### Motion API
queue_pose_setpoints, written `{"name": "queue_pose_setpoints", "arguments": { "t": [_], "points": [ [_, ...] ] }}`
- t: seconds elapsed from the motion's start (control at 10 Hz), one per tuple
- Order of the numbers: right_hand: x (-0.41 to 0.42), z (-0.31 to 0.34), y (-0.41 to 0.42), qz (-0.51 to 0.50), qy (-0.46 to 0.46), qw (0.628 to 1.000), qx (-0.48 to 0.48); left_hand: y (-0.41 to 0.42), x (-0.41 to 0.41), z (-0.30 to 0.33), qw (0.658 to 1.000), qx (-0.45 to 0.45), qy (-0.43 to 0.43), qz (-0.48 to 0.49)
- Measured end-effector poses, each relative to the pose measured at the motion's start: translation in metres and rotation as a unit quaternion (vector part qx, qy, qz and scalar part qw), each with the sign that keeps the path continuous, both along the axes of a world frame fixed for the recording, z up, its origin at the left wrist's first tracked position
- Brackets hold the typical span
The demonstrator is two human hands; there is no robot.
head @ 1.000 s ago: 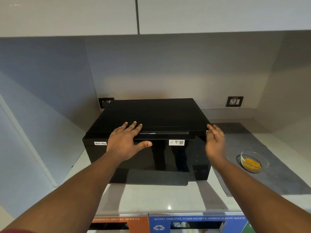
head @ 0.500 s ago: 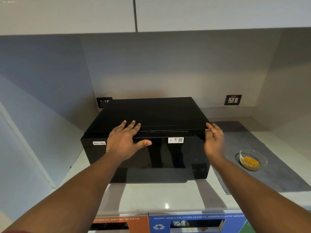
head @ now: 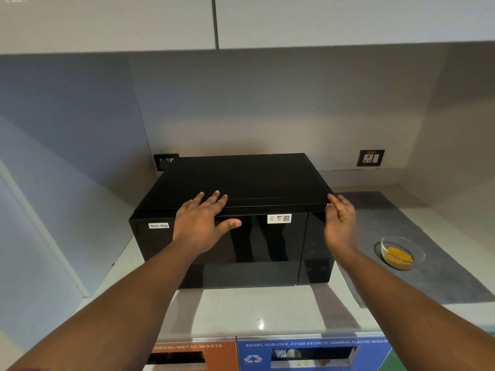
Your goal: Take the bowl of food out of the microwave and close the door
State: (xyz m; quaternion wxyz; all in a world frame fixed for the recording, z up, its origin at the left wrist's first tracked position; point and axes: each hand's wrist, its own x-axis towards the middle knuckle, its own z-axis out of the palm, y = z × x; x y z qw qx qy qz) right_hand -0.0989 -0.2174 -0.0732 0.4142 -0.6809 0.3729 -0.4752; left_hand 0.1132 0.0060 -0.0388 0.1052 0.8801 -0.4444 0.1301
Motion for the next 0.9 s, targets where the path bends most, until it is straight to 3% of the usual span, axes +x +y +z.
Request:
{"name": "queue_pose_setpoints", "arguments": {
  "t": [0.1,0.2,0.3,0.4,0.6,0.8,0.9],
  "points": [
    [0.0,-0.002,0.002,-0.006,0.016,1.0,-0.02,-0.001,-0.004,-0.001,1.0,0.004,-0.004,-0.024],
    [0.002,-0.003,0.009,-0.064,0.106,0.988,-0.089,-0.003,-0.01,-0.003,0.998,0.003,-0.006,-0.056],
    [0.001,-0.003,0.018,-0.086,0.231,0.95,-0.192,-0.005,-0.015,-0.003,0.997,-0.002,-0.004,-0.075],
    [0.002,-0.004,0.045,-0.029,0.365,0.879,-0.305,-0.006,-0.025,-0.003,0.996,0.0,-0.007,-0.094],
    [0.014,0.019,0.078,0.078,0.437,0.837,-0.319,0.006,-0.042,0.006,0.993,0.027,0.013,-0.111],
    [0.005,0.049,0.096,0.178,0.437,0.826,-0.308,0.015,-0.061,0.038,0.986,0.056,0.116,-0.111],
    [-0.004,0.063,0.097,0.181,0.409,0.833,-0.327,0.014,-0.073,0.052,0.986,0.015,0.119,-0.114]
  ]
}}
